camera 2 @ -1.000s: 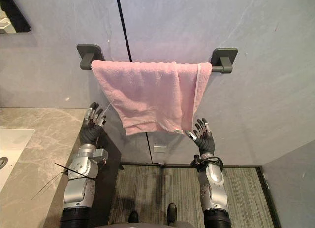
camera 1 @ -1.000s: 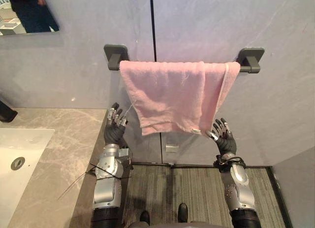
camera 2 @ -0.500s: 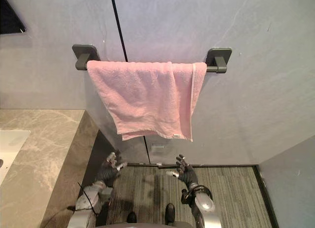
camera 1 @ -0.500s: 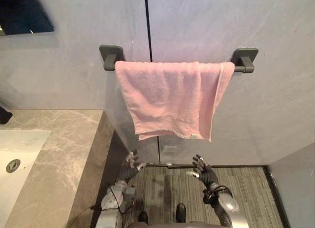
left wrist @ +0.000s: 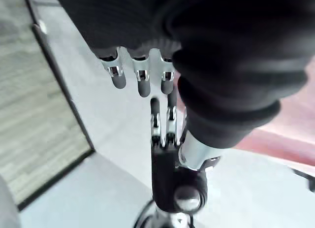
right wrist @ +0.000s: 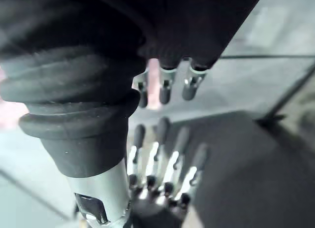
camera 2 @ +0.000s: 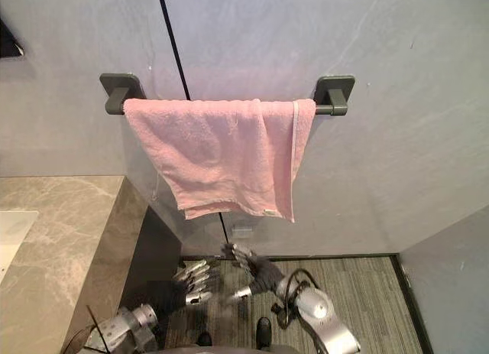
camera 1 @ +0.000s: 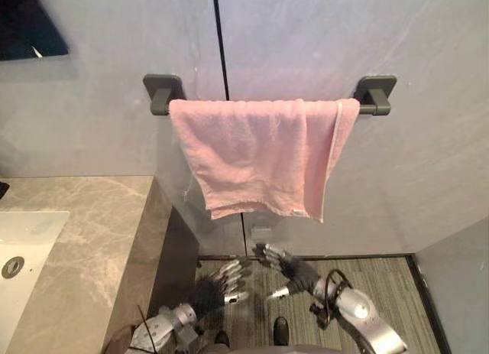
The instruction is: Organize washtable
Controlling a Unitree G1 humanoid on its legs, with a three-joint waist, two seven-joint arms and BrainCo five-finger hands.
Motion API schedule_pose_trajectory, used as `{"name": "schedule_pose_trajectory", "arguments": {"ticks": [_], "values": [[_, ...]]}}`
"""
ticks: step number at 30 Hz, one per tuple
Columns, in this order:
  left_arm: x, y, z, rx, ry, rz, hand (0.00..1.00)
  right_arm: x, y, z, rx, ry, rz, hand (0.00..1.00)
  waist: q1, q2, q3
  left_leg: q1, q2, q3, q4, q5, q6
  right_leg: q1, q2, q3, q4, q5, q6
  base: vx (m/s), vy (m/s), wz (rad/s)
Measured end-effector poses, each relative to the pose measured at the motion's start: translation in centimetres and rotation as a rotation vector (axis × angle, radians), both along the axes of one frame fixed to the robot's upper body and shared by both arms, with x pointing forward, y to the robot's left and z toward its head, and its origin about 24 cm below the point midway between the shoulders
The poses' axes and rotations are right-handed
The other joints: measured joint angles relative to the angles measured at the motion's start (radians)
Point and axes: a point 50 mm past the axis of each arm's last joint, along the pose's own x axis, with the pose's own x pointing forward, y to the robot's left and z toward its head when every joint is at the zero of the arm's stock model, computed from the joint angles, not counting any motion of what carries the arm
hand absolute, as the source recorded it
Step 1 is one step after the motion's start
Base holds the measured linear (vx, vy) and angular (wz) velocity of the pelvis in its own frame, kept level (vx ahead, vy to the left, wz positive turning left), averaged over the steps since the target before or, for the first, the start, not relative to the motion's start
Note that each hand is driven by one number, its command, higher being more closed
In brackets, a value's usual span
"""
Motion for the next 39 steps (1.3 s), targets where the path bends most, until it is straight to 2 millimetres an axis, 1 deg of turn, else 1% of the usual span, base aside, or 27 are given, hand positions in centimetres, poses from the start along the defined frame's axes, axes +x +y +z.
{"name": "schedule_pose_trajectory", "arguments": {"ticks": [1, 3, 4, 6, 8, 9, 13, 15, 17, 18, 20, 21, 24, 28, 31, 34, 36, 39], "values": [[0.1, -0.4, 0.5, -0.034, -0.011, -0.015, 0.0, 0.2, 0.2, 0.8, 0.042, -0.021, 0.007, 0.0, 0.0, 0.0, -0.001, 0.001, 0.0, 0.0, 0.0, 0.0, 0.0, 0.001, 0.0, 0.0, 0.0, 0.0, 0.0, 0.0, 0.0, 0.0], [0.5, -1.6, 2.6, -0.161, -0.06, -0.058, 0.0, 0.8, 0.6, 3.8, 0.198, -0.097, 0.027, 0.0, 0.001, 0.0, -0.006, 0.006, 0.0, 0.0, 0.0, 0.0, 0.0, 0.006, 0.001, 0.0, 0.0, 0.0, 0.0, 0.0, 0.0, 0.0], [0.6, -1.7, 3.1, -0.189, -0.068, -0.055, 0.0, 1.0, 0.6, 4.4, 0.227, -0.114, 0.03, 0.0, 0.001, 0.0, -0.006, 0.009, 0.0, 0.0, 0.0, 0.0, 0.0, 0.009, 0.001, 0.0, 0.0, 0.0, 0.0, 0.0, 0.0, 0.0], [0.7, -1.8, 5.1, -0.289, -0.106, -0.06, 0.0, 1.2, 0.7, 6.7, 0.34, -0.177, 0.053, 0.0, 0.001, 0.001, -0.01, 0.02, 0.001, 0.0, 0.0, 0.0, 0.0, 0.019, 0.002, 0.001, 0.0, 0.0, 0.0, 0.0, 0.031, 0.0], [0.9, -2.0, 5.9, -0.344, -0.118, -0.065, 0.0, 1.2, 0.8, 7.6, 0.414, -0.197, 0.043, 0.0, 0.001, 0.002, -0.02, 0.021, 0.001, 0.0, 0.0, 0.0, 0.001, 0.02, 0.002, 0.001, 0.0, 0.0, 0.0, 0.0, 0.0, 0.0], [1.3, -2.1, 6.3, -0.403, -0.116, -0.048, 0.0, 1.4, 0.9, 8.0, 0.492, -0.186, 0.033, 0.0, 0.002, 0.003, -0.033, 0.022, 0.001, -0.002, 0.0, 0.0, 0.001, 0.022, 0.003, 0.0, 0.0, 0.0, 0.0, 0.0, 0.0, 0.0], [2.1, -2.5, 6.9, -0.486, -0.135, 0.028, 0.0, 1.7, 1.7, 8.9, 0.628, -0.185, 0.002, 0.0, 0.002, 0.002, -0.044, 0.036, 0.003, -0.004, 0.002, 0.0, 0.001, 0.039, 0.003, -0.004, 0.0, -0.004, -0.007, -0.01, 0.013, 0.02], [2.6, -2.7, 7.1, -0.508, -0.156, 0.064, 0.0, 2.0, 1.9, 9.1, 0.648, -0.193, -0.017, 0.0, 0.003, 0.004, -0.052, 0.034, 0.003, -0.004, 0.004, 0.0, 0.001, 0.039, 0.003, -0.007, 0.0, -0.005, -0.009, 0.0, 0.0, 0.0], [3.0, -2.6, 6.9, -0.514, -0.169, 0.113, 0.0, 2.5, 2.4, 8.9, 0.636, -0.191, -0.03, 0.0, 0.002, 0.006, -0.064, 0.033, 0.004, -0.003, 0.005, 0.0, 0.0, 0.039, 0.003, -0.009, 0.0, -0.005, -0.009, 0.0, 0.0, 0.0], [3.5, -2.7, 7.2, -0.525, -0.2, 0.131, 0.0, 2.6, 2.6, 8.3, 0.621, -0.168, -0.036, 0.0, 0.003, 0.006, -0.068, 0.033, 0.005, -0.004, 0.005, 0.0, 0.0, 0.039, 0.003, -0.011, 0.0, -0.005, -0.009, 0.0, 0.022, 0.05], [4.4, -2.9, 6.7, -0.499, -0.214, 0.169, 0.0, 2.9, 2.8, 7.8, 0.609, -0.15, -0.045, 0.0, 0.007, 0.008, -0.07, 0.03, 0.005, -0.007, 0.005, 0.0, 0.0, 0.039, 0.003, -0.017, 0.0, -0.005, -0.009, 0.0, 0.022, 0.06], [5.1, -2.9, 6.6, -0.491, -0.227, 0.189, 0.0, 3.1, 3.1, 7.3, 0.56, -0.144, -0.053, 0.0, 0.008, 0.009, -0.07, 0.03, 0.006, -0.009, 0.005, 0.0, 0.0, 0.039, 0.003, -0.019, 0.0, -0.005, -0.009, 0.0, 0.018, 0.04], [6.4, -2.8, 5.9, -0.469, -0.232, 0.254, 0.0, 3.4, 3.6, 6.4, 0.471, -0.151, -0.083, 0.0, 0.009, 0.011, -0.072, 0.026, 0.008, -0.013, 0.005, 0.001, -0.001, 0.038, 0.004, -0.026, 0.0, -0.006, -0.01, 0.02, 0.027, 0.05], [7.8, -2.6, 5.3, -0.417, -0.251, 0.314, 0.0, 4.2, 3.2, 5.5, 0.379, -0.165, -0.136, 0.0, 0.007, 0.014, -0.074, 0.021, 0.009, -0.019, 0.003, 0.001, -0.001, 0.034, 0.004, -0.032, 0.0, -0.006, -0.009, 0.04, 0.029, 0.04], [9.0, -2.0, 5.3, -0.403, -0.281, 0.359, 0.0, 5.2, 2.2, 4.7, 0.315, -0.168, -0.207, 0.0, 0.007, 0.014, -0.076, 0.004, 0.009, -0.019, 0.002, 0.001, -0.001, 0.018, 0.005, -0.033, 0.0, -0.005, -0.009, 0.03, 0.022, 0.0], [9.8, -1.6, 4.9, -0.371, -0.287, 0.38, 0.0, 6.2, 1.1, 4.3, 0.252, -0.182, -0.269, 0.0, 0.008, 0.014, -0.076, 0.002, 0.009, -0.02, -0.003, 0.001, 0.0, 0.012, 0.004, -0.033, 0.0, -0.005, -0.01, 0.04, 0.034, 0.0], [10.4, -1.4, 4.6, -0.339, -0.282, 0.397, 0.0, 7.1, 0.0, 4.2, 0.204, -0.201, -0.314, 0.0, 0.009, 0.014, -0.076, -0.006, 0.009, -0.021, -0.008, 0.004, -0.001, 0.003, 0.002, -0.033, 0.0, -0.003, -0.012, 0.03, 0.04, 0.0], [10.8, -1.2, 3.9, -0.303, -0.264, 0.406, 0.0, 8.1, -1.9, 4.2, 0.18, -0.21, -0.414, 0.0, 0.008, 0.012, -0.075, -0.011, 0.009, -0.022, -0.014, 0.005, 0.0, 0.0, 0.0, -0.033, 0.0, -0.001, -0.013, 0.04, 0.038, 0.01]]}}
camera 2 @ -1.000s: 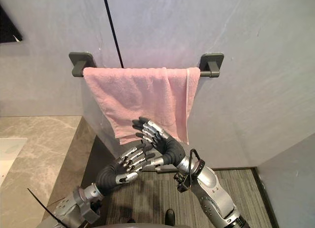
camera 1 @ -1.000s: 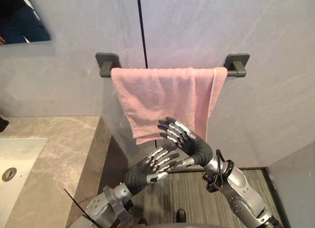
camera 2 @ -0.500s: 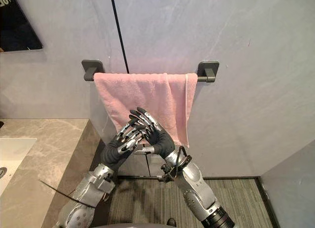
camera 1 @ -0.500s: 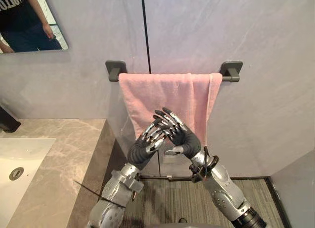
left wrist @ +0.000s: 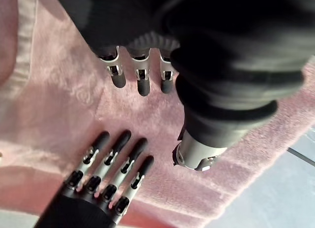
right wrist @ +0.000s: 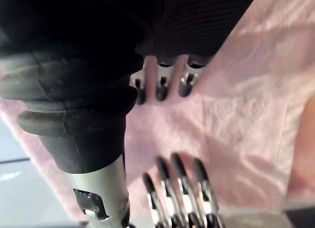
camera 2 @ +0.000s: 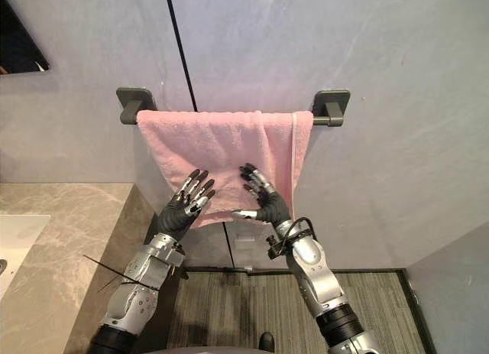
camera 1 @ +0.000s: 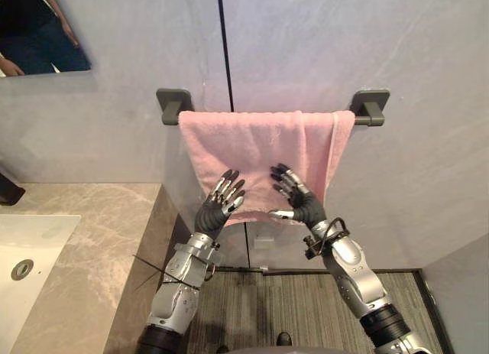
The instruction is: Organize washtable
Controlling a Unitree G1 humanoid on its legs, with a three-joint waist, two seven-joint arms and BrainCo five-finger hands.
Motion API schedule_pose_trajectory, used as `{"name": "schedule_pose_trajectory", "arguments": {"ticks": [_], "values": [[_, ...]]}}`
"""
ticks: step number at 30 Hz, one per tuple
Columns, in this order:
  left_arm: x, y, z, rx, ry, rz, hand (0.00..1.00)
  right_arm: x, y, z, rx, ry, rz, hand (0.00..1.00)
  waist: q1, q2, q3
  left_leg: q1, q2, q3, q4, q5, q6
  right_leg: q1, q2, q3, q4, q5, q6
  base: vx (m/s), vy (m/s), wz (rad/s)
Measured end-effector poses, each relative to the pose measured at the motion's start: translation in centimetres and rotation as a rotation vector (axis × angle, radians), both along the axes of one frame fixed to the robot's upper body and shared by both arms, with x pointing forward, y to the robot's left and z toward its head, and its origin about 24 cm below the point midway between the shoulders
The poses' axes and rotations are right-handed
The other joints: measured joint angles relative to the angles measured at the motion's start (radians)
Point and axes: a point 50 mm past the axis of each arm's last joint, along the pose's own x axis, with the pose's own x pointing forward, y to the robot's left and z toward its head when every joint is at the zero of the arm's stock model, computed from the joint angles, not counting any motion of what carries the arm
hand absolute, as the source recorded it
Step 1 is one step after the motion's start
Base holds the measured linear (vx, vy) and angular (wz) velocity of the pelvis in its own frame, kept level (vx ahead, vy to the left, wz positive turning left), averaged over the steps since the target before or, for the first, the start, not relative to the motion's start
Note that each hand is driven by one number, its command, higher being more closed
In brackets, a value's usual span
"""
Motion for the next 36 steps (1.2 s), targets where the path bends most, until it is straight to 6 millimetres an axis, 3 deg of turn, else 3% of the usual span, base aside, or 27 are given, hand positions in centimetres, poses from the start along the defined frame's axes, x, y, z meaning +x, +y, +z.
{"name": "schedule_pose_trajectory", "arguments": {"ticks": [6, 12, 20, 23, 27, 32, 34, 35, 36], "values": [[0.7, 0.3, -0.8, 0.053, 0.039, 0.036, 0.0, 1.4, -2.8, 0.3, -0.023, -0.003, -0.155, 0.0, -0.005, -0.006, 0.003, -0.014, -0.015, -0.003, -0.021, 0.019, 0.008, -0.02, -0.01, 0.0, 0.0, 0.012, 0.001, 0.01, 0.049, 0.02], [1.2, 1.2, -0.8, 0.096, 0.028, 0.083, 0.0, 2.0, -4.2, 0.5, 0.011, -0.001, -0.242, 0.0, -0.006, -0.04, 0.026, -0.015, -0.019, -0.001, -0.026, 0.027, 0.013, -0.025, -0.02, 0.008, 0.0, 0.026, 0.009, -0.04, 0.045, -0.02], [1.0, 1.1, -1.0, 0.099, 0.031, 0.108, 0.0, 1.6, -4.4, -0.1, 0.039, 0.016, -0.247, 0.0, -0.007, -0.041, 0.032, -0.021, -0.019, 0.003, -0.024, 0.026, 0.013, -0.034, -0.021, 0.013, 0.0, 0.03, 0.012, -0.02, 0.018, -0.01], [0.8, 1.1, -1.3, 0.12, 0.04, 0.119, 0.0, 0.6, -4.3, -1.6, 0.052, 0.074, -0.257, 0.0, -0.006, -0.04, 0.036, -0.021, -0.016, 0.004, -0.024, 0.026, 0.013, -0.034, -0.017, 0.015, 0.0, 0.03, 0.011, 0.03, 0.023, -0.02], [0.4, 1.8, -2.3, 0.184, 0.075, 0.163, 0.0, -1.1, -4.2, -6.1, 0.042, 0.264, -0.275, 0.0, -0.007, -0.035, 0.047, -0.005, -0.016, 0.01, -0.035, 0.026, 0.012, -0.028, -0.014, 0.025, 0.0, 0.03, 0.012, 0.03, 0.034, -0.07], [-1.4, 3.4, -7.5, 0.425, 0.288, 0.211, 0.0, -5.3, -4.6, -11.9, -0.073, 0.525, -0.282, 0.0, -0.011, -0.032, 0.073, 0.01, -0.016, 0.016, -0.039, 0.025, 0.012, -0.017, -0.014, 0.027, 0.0, 0.026, 0.018, 0.01, 0.038, -0.03], [-2.9, 4.1, -9.9, 0.532, 0.394, 0.22, 0.0, -7.0, -4.7, -13.9, -0.097, 0.619, -0.277, 0.0, -0.012, -0.033, 0.073, 0.016, -0.016, 0.021, -0.04, 0.025, 0.011, -0.015, -0.014, 0.03, 0.0, 0.025, 0.019, 0.02, 0.036, -0.06], [-4.8, 4.7, -12.5, 0.623, 0.523, 0.209, 0.0, -9.0, -4.8, -15.9, -0.107, 0.729, -0.287, 0.0, -0.013, -0.033, 0.075, 0.027, -0.015, 0.026, -0.043, 0.024, 0.01, -0.007, -0.013, 0.033, 0.0, 0.024, 0.02, 0.02, 0.032, -0.06], [-5.5, 4.9, -13.4, 0.652, 0.565, 0.203, 0.0, -9.8, -4.8, -16.7, -0.116, 0.772, -0.291, 0.0, -0.014, -0.033, 0.076, 0.031, -0.015, 0.026, -0.042, 0.023, 0.01, -0.003, -0.013, 0.033, 0.0, 0.023, 0.021, 0.01, 0.032, -0.04]]}}
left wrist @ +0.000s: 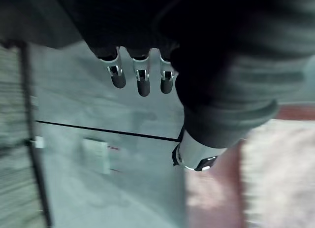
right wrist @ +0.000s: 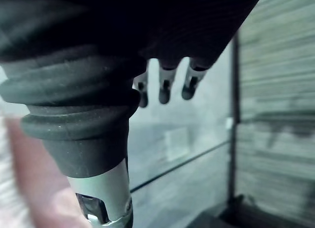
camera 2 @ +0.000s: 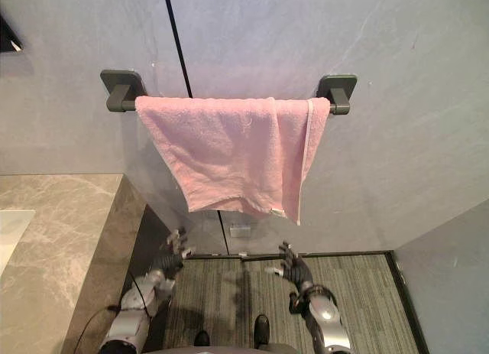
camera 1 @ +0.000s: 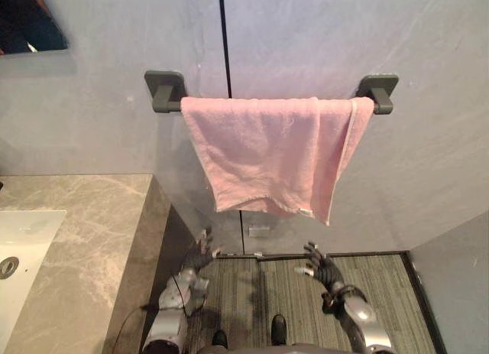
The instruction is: Organize washtable
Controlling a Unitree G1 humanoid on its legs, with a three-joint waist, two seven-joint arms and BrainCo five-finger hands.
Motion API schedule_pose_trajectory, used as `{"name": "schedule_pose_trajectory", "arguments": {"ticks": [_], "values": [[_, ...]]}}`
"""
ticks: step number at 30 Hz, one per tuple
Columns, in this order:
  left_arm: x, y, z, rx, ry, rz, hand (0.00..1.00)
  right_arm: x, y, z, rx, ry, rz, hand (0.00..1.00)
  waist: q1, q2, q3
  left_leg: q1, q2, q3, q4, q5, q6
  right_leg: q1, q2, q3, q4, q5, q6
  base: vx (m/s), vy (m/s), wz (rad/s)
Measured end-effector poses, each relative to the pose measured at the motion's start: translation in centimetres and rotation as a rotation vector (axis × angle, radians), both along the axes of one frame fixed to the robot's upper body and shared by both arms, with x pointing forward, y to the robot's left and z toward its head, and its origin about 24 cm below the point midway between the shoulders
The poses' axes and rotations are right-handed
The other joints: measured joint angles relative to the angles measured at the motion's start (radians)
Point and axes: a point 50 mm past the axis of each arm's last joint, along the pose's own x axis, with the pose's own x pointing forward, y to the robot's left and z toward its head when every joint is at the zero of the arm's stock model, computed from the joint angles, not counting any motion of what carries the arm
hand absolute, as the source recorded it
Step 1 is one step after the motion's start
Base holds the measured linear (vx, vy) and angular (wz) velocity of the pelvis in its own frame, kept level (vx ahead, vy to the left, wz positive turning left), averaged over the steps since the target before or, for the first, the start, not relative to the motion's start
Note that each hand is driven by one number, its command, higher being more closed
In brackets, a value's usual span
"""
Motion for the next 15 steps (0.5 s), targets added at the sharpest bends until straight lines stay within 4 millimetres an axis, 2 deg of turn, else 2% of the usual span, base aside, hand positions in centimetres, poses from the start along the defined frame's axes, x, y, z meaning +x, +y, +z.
{"name": "schedule_pose_trajectory", "arguments": {"ticks": [1, 3, 4, 5, 6, 10, 15], "values": [[-0.7, 0.2, -0.8, 0.018, 0.047, 0.006, 0.0, -0.8, -0.1, -0.7, -0.003, 0.042, -0.006, 0.0, 0.0, 0.0, 0.005, 0.007, 0.0, 0.0, 0.0, -0.001, -0.001, 0.007, 0.0, 0.0, 0.0, -0.006, 0.009, 0.0, 0.0, 0.0], [-4.5, 1.1, -3.9, 0.107, 0.241, 0.036, 0.0, -4.2, -0.5, -3.2, -0.02, 0.219, -0.03, 0.0, 0.0, -0.004, 0.015, 0.028, 0.0, 0.004, 0.001, -0.006, -0.002, 0.027, 0.0, 0.002, 0.0, -0.013, 0.011, -0.01, 0.033, -0.02], [-5.7, 1.3, -4.6, 0.117, 0.297, 0.053, 0.0, -5.4, -0.8, -3.8, -0.024, 0.266, -0.051, 0.0, 0.0, -0.004, 0.015, 0.03, 0.0, 0.005, 0.004, -0.008, -0.001, 0.028, 0.0, 0.002, 0.0, -0.014, 0.011, -0.02, 0.035, -0.03], [-7.9, 1.5, -5.8, 0.122, 0.393, 0.092, 0.0, -7.2, -1.4, -4.7, -0.016, 0.345, -0.11, 0.0, 0.0, -0.005, 0.015, 0.031, 0.0, 0.014, 0.01, -0.016, -0.002, 0.034, -0.001, 0.004, 0.0, -0.016, 0.011, 0.0, 0.038, -0.03], [-8.7, 2.0, -6.2, 0.099, 0.426, 0.18, 0.0, -8.1, -1.9, -5.2, 0.007, 0.389, -0.206, 0.0, 0.001, -0.006, 0.017, 0.031, 0.001, 0.016, 0.011, -0.021, -0.005, 0.035, -0.001, 0.006, 0.0, -0.016, 0.011, 0.0, 0.039, -0.05], [-9.9, 2.7, -6.7, 0.076, 0.481, 0.249, 0.0, -9.2, -3.0, -5.8, 0.011, 0.464, -0.334, 0.0, 0.002, 0.006, 0.016, 0.064, 0.005, 0.031, 0.018, -0.032, -0.006, 0.06, 0.004, 0.021, 0.0, -0.021, 0.002, -0.01, 0.025, -0.11], [-10.9, 3.6, -6.9, 0.035, 0.512, 0.363, 0.0, -8.9, -3.2, -5.9, -0.007, 0.474, -0.344, 0.0, 0.004, 0.008, 0.02, 0.028, 0.012, 0.017, 0.034, -0.029, -0.008, 0.053, 0.007, 0.004, 0.0, -0.019, -0.002, -0.01, 0.008, 0.09]]}}
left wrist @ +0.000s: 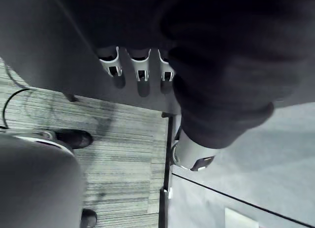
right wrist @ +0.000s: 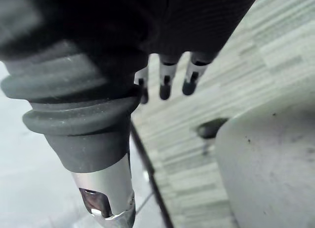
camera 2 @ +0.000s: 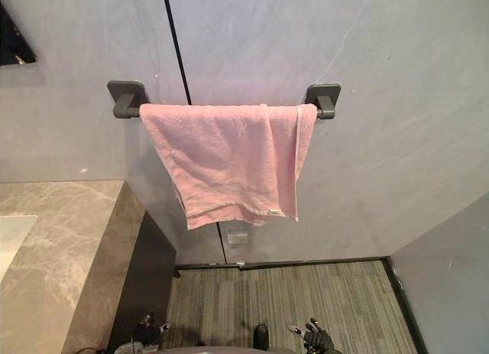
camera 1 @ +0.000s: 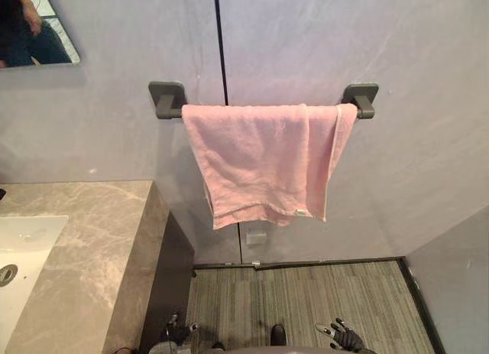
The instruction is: Organize washtable
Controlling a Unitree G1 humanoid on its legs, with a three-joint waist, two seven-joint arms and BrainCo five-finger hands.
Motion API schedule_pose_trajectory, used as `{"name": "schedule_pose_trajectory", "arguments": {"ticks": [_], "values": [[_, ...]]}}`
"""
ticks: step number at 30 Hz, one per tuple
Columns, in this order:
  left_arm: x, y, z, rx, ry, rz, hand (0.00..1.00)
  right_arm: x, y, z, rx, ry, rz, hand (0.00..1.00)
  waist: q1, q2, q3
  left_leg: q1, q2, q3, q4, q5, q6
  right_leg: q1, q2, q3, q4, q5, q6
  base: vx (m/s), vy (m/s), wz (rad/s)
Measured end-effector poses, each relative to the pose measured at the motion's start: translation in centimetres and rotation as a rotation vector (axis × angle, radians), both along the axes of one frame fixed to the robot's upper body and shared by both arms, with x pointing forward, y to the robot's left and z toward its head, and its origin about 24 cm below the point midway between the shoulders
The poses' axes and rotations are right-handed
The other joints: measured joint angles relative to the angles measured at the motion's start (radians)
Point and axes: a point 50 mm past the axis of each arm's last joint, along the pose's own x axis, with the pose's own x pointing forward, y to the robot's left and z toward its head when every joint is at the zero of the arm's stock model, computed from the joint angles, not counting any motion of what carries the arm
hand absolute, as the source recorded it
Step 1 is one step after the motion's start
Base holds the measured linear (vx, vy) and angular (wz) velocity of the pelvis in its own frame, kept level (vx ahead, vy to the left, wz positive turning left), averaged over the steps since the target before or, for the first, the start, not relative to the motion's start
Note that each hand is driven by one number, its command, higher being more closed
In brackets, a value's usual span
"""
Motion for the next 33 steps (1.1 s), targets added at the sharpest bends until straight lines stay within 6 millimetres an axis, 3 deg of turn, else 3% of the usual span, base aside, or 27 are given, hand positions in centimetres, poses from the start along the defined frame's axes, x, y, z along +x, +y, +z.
{"name": "schedule_pose_trajectory", "arguments": {"ticks": [4, 6, 7, 8, 9, 10, 11, 14, 16, 18, 19, 21, 24, 26, 27, 28, 31, 33], "values": [[1.5, -0.4, 0.2, -0.029, -0.035, 0.06, 0.0, 0.9, 0.0, 0.1, -0.042, 0.002, 0.038, 0.0, -0.002, -0.004, 0.007, -0.097, 0.003, -0.065, 0.017, 0.02, -0.024, -0.068, -0.002, -0.065, 0.006, 0.004, -0.009, 0.0, -0.012, 0.47], [1.4, -0.6, 0.1, -0.033, -0.034, 0.084, 0.0, 0.9, 0.2, 0.1, -0.049, 0.005, 0.042, 0.0, -0.006, -0.004, 0.008, -0.115, 0.011, -0.086, 0.028, 0.035, -0.038, -0.073, 0.0, -0.091, 0.007, 0.016, -0.047, 0.06, -0.004, 0.36], [1.4, -0.6, 0.1, -0.035, -0.033, 0.083, 0.0, 0.9, 0.3, 0.1, -0.047, 0.004, 0.04, 0.0, -0.006, -0.01, 0.012, -0.118, 0.012, -0.073, 0.075, 0.015, -0.041, -0.072, -0.006, -0.093, 0.008, 0.014, -0.058, 0.04, 0.032, 0.03], [1.7, -0.5, 0.3, -0.038, -0.053, 0.102, 0.0, 0.9, 0.4, 0.1, -0.048, 0.007, 0.033, 0.0, 0.002, -0.024, 0.024, -0.125, 0.023, -0.017, 0.277, -0.061, -0.031, -0.055, -0.017, -0.087, 0.038, -0.001, -0.074, 0.09, 0.017, -0.16], [1.6, -0.5, 0.3, -0.032, -0.056, 0.1, 0.0, 0.4, 0.4, 0.0, -0.055, 0.014, 0.019, 0.0, -0.005, -0.04, 0.032, -0.095, 0.03, 0.016, 0.411, -0.089, -0.028, -0.016, -0.026, -0.072, 0.053, -0.015, -0.068, 0.1, 0.005, -0.23], [1.4, -0.6, 0.3, -0.036, -0.058, 0.098, 0.0, 0.3, 0.5, 0.0, -0.056, 0.013, 0.012, 0.0, -0.008, -0.036, 0.032, -0.076, 0.034, 0.023, 0.439, -0.089, -0.029, -0.003, -0.025, -0.064, 0.053, -0.017, -0.066, 0.08, 0.059, -0.2], [1.3, -1.8, 0.1, -0.056, -0.054, 0.068, 0.0, 0.5, -0.1, 0.2, -0.084, 0.006, 0.002, 0.0, -0.031, 0.003, 0.017, -0.018, 0.056, 0.048, 0.433, -0.107, -0.063, 0.009, 0.001, -0.055, 0.054, -0.019, -0.061, -0.01, 0.099, -0.22], [1.5, -2.8, 0.0, -0.069, -0.05, 0.006, 0.0, 0.5, -0.1, 0.2, -0.084, 0.001, -0.009, 0.0, -0.025, 0.02, 0.016, 0.066, 0.067, 0.099, 0.334, -0.151, -0.071, -0.003, 0.025, -0.02, 0.07, -0.012, -0.053, -0.11, 0.141, -0.46], [1.5, -3.7, 0.0, -0.067, -0.041, -0.089, 0.0, 0.7, -0.1, 0.3, -0.084, -0.012, -0.01, 0.0, -0.031, 0.027, 0.013, 0.113, 0.063, 0.124, 0.22, -0.176, -0.056, -0.039, 0.041, 0.002, 0.104, -0.008, -0.039, -0.18, 0.164, -0.37], [3.0, -4.3, 0.4, -0.045, -0.078, -0.197, 0.0, 1.7, 0.0, 0.7, -0.098, -0.055, 0.024, 0.0, -0.045, 0.03, 0.033, 0.109, 0.05, 0.124, 0.164, -0.215, -0.024, -0.112, 0.038, 0.01, 0.176, -0.016, -0.011, -0.26, 0.163, -0.2], [3.9, -3.9, 0.8, -0.017, -0.101, -0.243, 0.0, 2.4, 0.4, 1.0, -0.106, -0.079, 0.063, 0.0, -0.044, 0.007, 0.059, 0.097, 0.025, 0.135, 0.168, -0.212, -0.016, -0.156, 0.011, 0.024, 0.242, -0.032, 0.017, -0.31, 0.131, -0.27], [4.2, -4.2, 0.9, -0.006, -0.108, -0.297, 0.0, 2.9, 0.6, 1.3, -0.122, -0.103, 0.104, 0.0, -0.046, -0.002, 0.065, 0.077, 0.007, 0.168, 0.202, -0.21, 0.016, -0.2, -0.028, 0.017, 0.318, -0.067, 0.047, -0.32, 0.081, -0.25], [4.2, -4.3, 1.0, -0.002, -0.114, -0.31, 0.0, 3.7, 0.8, 1.7, -0.158, -0.132, 0.194, 0.0, -0.039, 0.01, 0.065, 0.058, 0.006, 0.179, 0.261, -0.22, 0.036, -0.286, -0.153, -0.091, 0.724, -0.214, 0.009, -0.15, 0.03, -0.05], [3.8, -4.2, 0.9, -0.002, -0.11, -0.303, 0.0, 3.8, 1.0, 1.7, -0.175, -0.129, 0.247, 0.0, -0.033, 0.01, 0.065, 0.054, 0.007, 0.165, 0.275, -0.217, 0.038, -0.256, -0.232, -0.091, 0.896, -0.252, 0.004, -0.04, -0.072, 0.24], [3.6, -4.0, 1.0, -0.004, -0.111, -0.288, 0.0, 3.6, 1.1, 1.6, -0.18, -0.117, 0.273, 0.0, -0.024, 0.006, 0.061, 0.045, 0.002, 0.154, 0.285, -0.215, 0.035, -0.196, -0.283, -0.088, 0.907, -0.256, 0.015, -0.02, -0.16, 0.18], [3.4, -3.4, 0.9, 0.0, -0.105, -0.265, 0.0, 3.7, 1.3, 1.6, -0.183, -0.113, 0.296, 0.0, -0.023, -0.008, 0.051, 0.033, -0.007, 0.14, 0.282, -0.196, 0.029, -0.173, -0.284, -0.102, 0.853, -0.279, 0.053, -0.02, -0.162, 0.23], [2.6, -4.3, 0.6, -0.028, -0.09, -0.254, 0.0, 3.1, 0.8, 1.5, -0.195, -0.1, 0.292, 0.0, -0.021, 0.024, 0.025, 0.036, -0.015, 0.113, 0.184, -0.094, 0.043, -0.094, -0.236, -0.115, 0.671, -0.281, 0.058, -0.03, -0.107, 0.38], [2.8, -4.1, 0.8, -0.023, -0.11, -0.245, 0.0, 3.4, 0.9, 1.5, -0.204, -0.099, 0.326, 0.0, 0.011, 0.01, 0.029, -0.018, -0.017, 0.078, 0.225, -0.041, 0.028, -0.033, -0.227, -0.086, 0.526, -0.307, 0.105, -0.07, -0.155, 0.43]]}}
